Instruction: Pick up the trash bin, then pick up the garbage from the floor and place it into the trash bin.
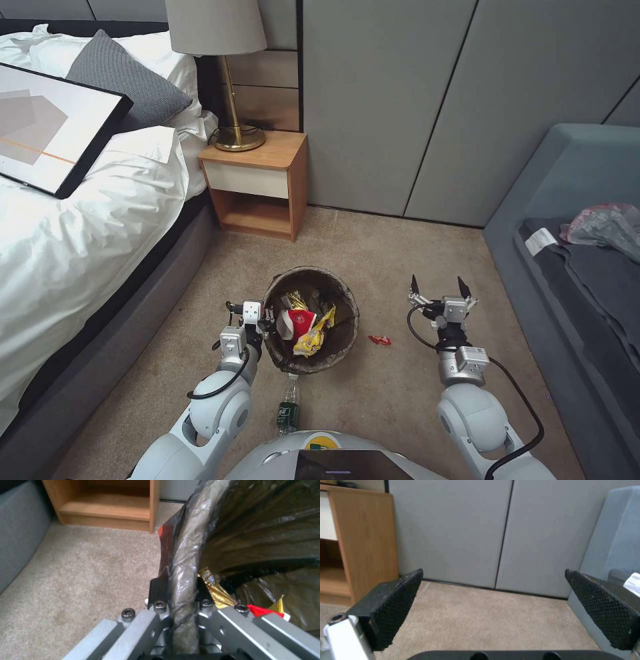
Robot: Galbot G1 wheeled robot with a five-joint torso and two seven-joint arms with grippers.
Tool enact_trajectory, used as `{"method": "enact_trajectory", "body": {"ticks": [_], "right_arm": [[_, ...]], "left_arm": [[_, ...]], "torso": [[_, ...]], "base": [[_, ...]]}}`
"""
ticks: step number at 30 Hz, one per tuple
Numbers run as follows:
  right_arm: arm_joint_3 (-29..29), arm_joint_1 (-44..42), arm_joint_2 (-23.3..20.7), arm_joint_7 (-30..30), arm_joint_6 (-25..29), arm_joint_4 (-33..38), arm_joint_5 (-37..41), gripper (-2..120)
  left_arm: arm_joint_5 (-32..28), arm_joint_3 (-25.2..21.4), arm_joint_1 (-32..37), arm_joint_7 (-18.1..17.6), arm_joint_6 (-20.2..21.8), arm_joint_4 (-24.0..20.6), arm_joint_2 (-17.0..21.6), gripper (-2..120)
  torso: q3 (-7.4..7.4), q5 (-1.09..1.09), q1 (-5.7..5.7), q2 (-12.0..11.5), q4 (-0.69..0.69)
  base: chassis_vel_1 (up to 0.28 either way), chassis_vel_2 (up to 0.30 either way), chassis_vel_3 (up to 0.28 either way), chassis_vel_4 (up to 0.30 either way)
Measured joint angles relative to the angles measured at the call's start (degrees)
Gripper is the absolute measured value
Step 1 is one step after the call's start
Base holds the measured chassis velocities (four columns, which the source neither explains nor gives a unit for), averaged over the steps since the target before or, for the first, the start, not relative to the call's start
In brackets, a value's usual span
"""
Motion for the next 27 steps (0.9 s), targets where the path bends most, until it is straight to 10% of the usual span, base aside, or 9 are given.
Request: {"method": "enact_trajectory", "body": {"ticks": [22, 27], "right_arm": [[-0.62, 1.86, -1.00, 1.21, -0.71, -0.44, 0.45, 100], [-0.92, 4.29, -8.34, 1.00, -1.54, -0.82, 5.24, 100]], "left_arm": [[0.04, -0.17, 0.09, -0.06, -0.03, -0.08, -0.39, 0], [0.07, -0.24, 0.06, -0.07, -0.05, -0.08, -0.40, 0]], "torso": [[-0.01, 0.00, 0.00, 0.00, 0.00], [-0.01, 0.00, 0.00, 0.00, 0.00]], "base": [[-0.002, 0.002, 0.001, -0.002], [0.000, 0.000, 0.000, 0.000]]}}
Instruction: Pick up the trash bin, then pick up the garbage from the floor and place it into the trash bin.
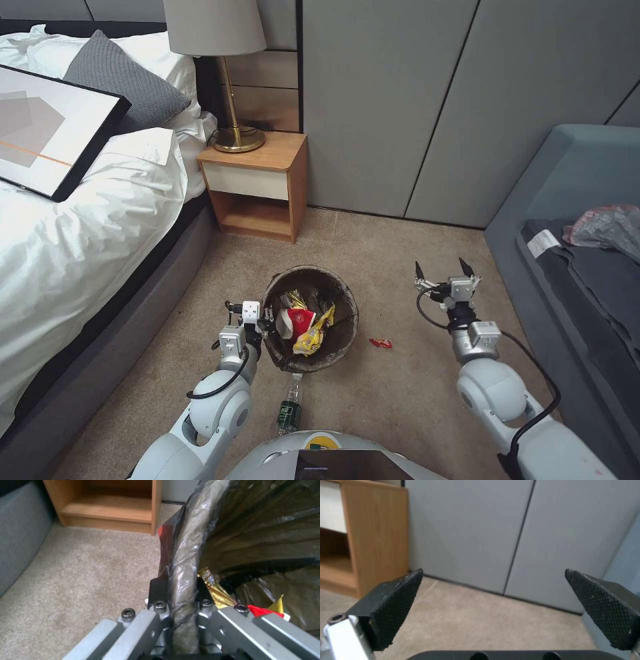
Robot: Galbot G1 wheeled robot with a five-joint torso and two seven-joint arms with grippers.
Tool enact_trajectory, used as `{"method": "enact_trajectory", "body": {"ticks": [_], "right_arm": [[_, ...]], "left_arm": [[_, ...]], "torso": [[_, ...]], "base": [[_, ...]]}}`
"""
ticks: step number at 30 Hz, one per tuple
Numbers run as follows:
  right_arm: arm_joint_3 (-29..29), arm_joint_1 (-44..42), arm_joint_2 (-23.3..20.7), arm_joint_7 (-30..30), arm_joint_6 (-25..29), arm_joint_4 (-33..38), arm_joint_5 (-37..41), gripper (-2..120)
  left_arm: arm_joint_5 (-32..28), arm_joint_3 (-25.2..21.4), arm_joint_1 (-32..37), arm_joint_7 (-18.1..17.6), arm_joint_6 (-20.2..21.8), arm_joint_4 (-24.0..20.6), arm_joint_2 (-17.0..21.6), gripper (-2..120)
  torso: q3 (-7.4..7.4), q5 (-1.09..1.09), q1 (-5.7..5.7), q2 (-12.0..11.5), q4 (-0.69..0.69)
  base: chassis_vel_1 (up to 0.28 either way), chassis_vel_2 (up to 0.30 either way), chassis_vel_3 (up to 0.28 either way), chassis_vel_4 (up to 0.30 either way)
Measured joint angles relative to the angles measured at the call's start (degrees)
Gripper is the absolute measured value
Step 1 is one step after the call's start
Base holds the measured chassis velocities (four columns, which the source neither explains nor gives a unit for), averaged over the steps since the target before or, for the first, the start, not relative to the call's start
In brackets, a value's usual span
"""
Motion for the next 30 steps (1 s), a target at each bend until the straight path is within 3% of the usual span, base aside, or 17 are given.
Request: {"method": "enact_trajectory", "body": {"ticks": [1, 2, 5, 6, 10, 14, 19, 22, 30], "right_arm": [[-0.22, 1.13, -3.05, -0.48, -0.24, -0.73, 2.07, 100], [-0.22, 1.13, -3.05, -0.48, -0.24, -0.73, 2.07, 100], [-1.50, 3.68, -10.00, -3.29, -1.14, -3.33, 11.03, 100], [-1.50, 3.68, -10.00, -3.29, -1.14, -3.33, 11.03, 100], [-6.62, 8.04, -17.95, -9.22, 0.40, -8.93, 18.30, 100], [-11.45, 11.49, -23.09, -15.15, 2.20, -13.21, 22.08, 100], [-15.66, 15.61, -26.06, -20.61, 3.36, -17.96, 24.21, 100], [-21.15, 21.07, -27.63, -25.08, 4.93, -22.64, 24.95, 100], [-28.54, 27.30, -28.26, -31.71, 7.05, -28.47, 25.81, 100]], "left_arm": [[0.00, -0.04, -0.03, 0.00, 0.00, 0.00, 0.02, 0], [0.00, -0.04, -0.03, 0.00, 0.00, 0.00, 0.02, 0], [-0.04, -0.17, 0.00, 0.00, 0.00, 0.00, 0.17, 0], [-0.04, -0.17, 0.00, 0.00, 0.00, 0.00, 0.17, 0], [-0.12, -0.28, 0.17, 0.00, 0.00, 0.00, 0.53, 0], [-0.14, -0.29, 0.34, 0.01, 0.00, 0.00, 0.80, 0], [-0.21, -0.33, 0.41, 0.01, -0.01, 0.00, 1.03, 0], [-0.26, -0.34, 0.54, 0.06, -0.09, 0.02, 1.29, 0], [-0.26, -0.31, 0.68, 0.19, -0.25, 0.33, 1.33, 0]], "torso": [[0.00, 0.00, 0.00, 0.00, 0.01], [0.00, 0.00, 0.00, 0.00, 0.01], [0.00, 0.00, 0.00, 0.00, 0.00], [0.00, 0.00, 0.00, 0.00, 0.00], [0.01, 0.01, 0.00, 0.00, 0.00], [0.01, 0.01, 0.00, 0.00, -0.02], [0.01, 0.00, 0.00, 0.00, -0.01], [0.01, 0.00, 0.00, 0.00, 0.02], [0.01, 0.00, 0.00, 0.00, 0.00]], "base": [[0.000, 0.000, 0.000, 0.000], [0.000, 0.000, 0.000, 0.000], [0.000, 0.000, 0.000, 0.000], [0.000, 0.000, 0.000, 0.000], [0.000, 0.000, 0.000, 0.000], [0.000, 0.000, 0.000, 0.000], [0.000, 0.000, 0.000, 0.000], [0.000, 0.000, 0.000, 0.000], [0.000, 0.000, 0.000, 0.000]]}}
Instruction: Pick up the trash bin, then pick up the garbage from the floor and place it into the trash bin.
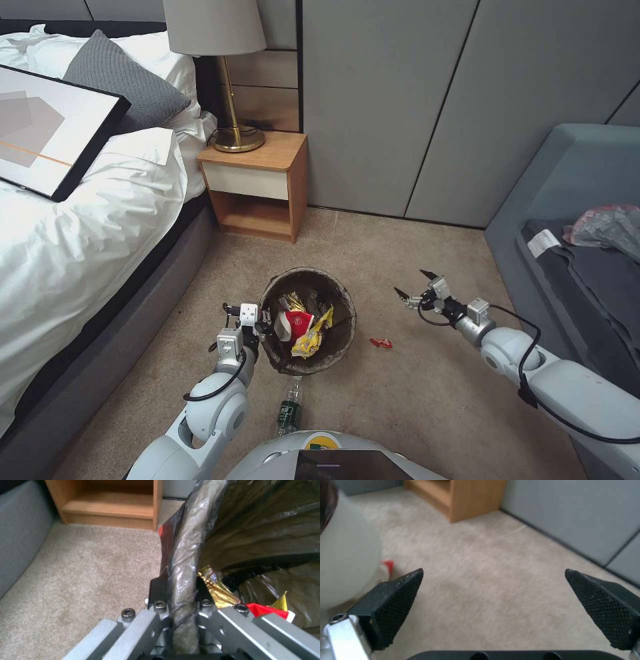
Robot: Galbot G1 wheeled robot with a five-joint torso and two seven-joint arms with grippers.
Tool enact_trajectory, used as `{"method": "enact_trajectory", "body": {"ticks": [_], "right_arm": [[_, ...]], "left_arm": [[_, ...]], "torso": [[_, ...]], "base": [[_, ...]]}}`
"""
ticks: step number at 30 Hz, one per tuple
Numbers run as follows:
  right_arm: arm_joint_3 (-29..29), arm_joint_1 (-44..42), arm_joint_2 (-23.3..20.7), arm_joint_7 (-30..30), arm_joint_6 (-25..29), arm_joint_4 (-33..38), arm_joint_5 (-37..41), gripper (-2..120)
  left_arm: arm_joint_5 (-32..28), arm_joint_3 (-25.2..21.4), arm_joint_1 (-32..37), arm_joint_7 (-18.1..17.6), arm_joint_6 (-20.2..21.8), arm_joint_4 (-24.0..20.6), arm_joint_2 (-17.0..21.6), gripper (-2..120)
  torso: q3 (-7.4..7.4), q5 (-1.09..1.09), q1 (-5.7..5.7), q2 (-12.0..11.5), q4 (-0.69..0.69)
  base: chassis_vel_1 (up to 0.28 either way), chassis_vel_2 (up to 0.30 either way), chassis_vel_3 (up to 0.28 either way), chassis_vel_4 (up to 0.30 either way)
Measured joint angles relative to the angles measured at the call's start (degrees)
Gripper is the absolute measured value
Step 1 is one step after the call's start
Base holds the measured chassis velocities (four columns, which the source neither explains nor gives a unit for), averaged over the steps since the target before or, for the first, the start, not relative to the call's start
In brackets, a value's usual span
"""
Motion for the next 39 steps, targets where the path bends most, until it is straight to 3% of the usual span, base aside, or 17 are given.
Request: {"method": "enact_trajectory", "body": {"ticks": [3, 13, 39], "right_arm": [[-6.12, 4.28, 0.74, -4.68, 1.65, -4.33, 0.28, 100], [-13.21, 8.62, 3.35, -7.94, 2.29, -8.80, -1.74, 100], [-17.33, 11.44, 7.22, -10.57, 3.71, -15.93, -5.48, 100]], "left_arm": [[0.02, 0.04, 0.00, 0.03, -0.02, 0.15, -0.03, 0], [0.00, -0.22, -0.04, 0.02, -0.02, 0.14, -0.03, 0], [0.01, -0.18, -0.24, -0.02, -0.02, 0.35, -0.55, 0]], "torso": [[0.00, 0.00, 0.00, 0.00, 0.00], [0.00, -0.02, 0.00, 0.00, 0.01], [0.00, 0.00, 0.00, 0.00, 0.00]], "base": [[0.000, 0.000, 0.000, 0.000], [0.000, 0.000, 0.000, 0.000], [0.000, 0.000, 0.000, 0.000]]}}
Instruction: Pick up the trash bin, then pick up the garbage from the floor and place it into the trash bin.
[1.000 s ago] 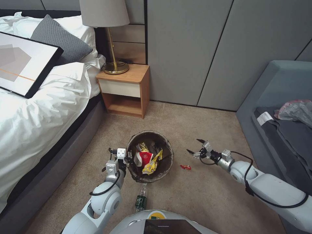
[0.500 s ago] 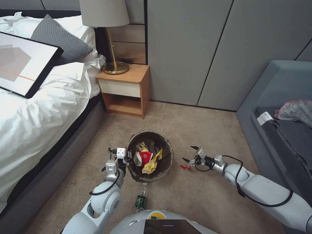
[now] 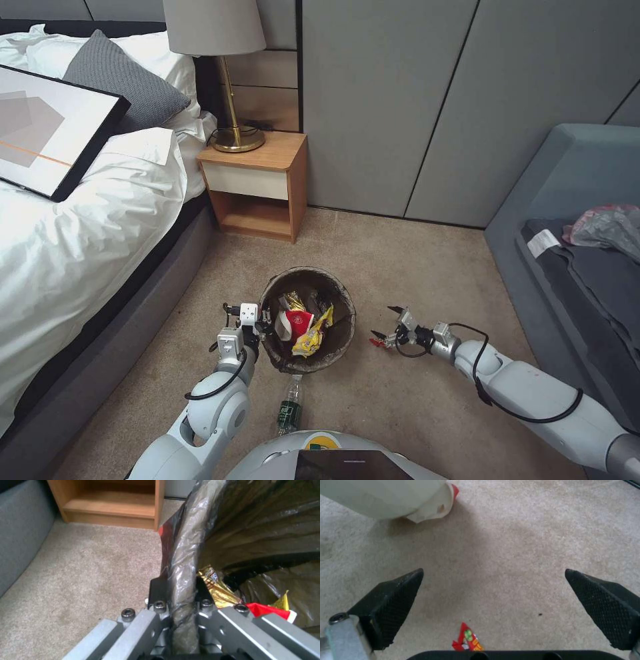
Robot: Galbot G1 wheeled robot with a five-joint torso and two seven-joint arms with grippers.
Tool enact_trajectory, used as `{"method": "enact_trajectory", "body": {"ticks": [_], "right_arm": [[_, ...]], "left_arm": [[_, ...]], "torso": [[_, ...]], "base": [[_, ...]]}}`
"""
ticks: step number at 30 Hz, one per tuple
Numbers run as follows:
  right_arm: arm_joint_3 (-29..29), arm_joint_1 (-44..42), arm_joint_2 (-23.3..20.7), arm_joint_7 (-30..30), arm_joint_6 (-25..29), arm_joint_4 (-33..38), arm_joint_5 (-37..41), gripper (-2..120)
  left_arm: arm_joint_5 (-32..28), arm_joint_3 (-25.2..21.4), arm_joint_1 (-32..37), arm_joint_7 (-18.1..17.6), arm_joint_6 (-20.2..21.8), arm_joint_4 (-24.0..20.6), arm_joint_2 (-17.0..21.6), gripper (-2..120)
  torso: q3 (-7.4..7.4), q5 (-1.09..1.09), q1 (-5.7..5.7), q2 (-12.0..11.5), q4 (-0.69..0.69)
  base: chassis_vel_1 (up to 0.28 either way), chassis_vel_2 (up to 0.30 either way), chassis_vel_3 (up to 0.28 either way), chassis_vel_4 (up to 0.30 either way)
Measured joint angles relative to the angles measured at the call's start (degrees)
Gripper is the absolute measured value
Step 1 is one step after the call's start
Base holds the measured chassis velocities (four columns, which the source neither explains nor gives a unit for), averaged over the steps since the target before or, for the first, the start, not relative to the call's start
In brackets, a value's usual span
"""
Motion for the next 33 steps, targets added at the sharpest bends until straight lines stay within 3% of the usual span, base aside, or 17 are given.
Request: {"method": "enact_trajectory", "body": {"ticks": [11, 23, 33], "right_arm": [[-0.22, -1.39, 2.09, -0.08, 0.91, -2.55, -2.17, 100], [1.28, -2.71, 7.83, -1.35, 5.00, -14.54, -6.01, 100], [1.74, -1.91, 10.14, -1.57, 6.08, -18.87, -7.16, 100]], "left_arm": [[0.04, 0.05, -0.34, 0.00, 0.00, 0.37, -0.32, 0], [0.06, 0.08, -0.48, -0.03, 0.03, 0.50, -0.38, 0], [-0.01, 0.12, -0.53, -0.03, 0.04, 0.50, -0.17, 0]], "torso": [[0.00, 0.03, 0.00, 0.00, -0.01], [0.00, 0.00, 0.00, 0.00, 0.00], [0.00, 0.00, 0.00, 0.00, 0.00]], "base": [[0.000, 0.000, 0.000, 0.000], [0.000, 0.000, 0.000, 0.000], [0.000, 0.000, 0.000, 0.000]]}}
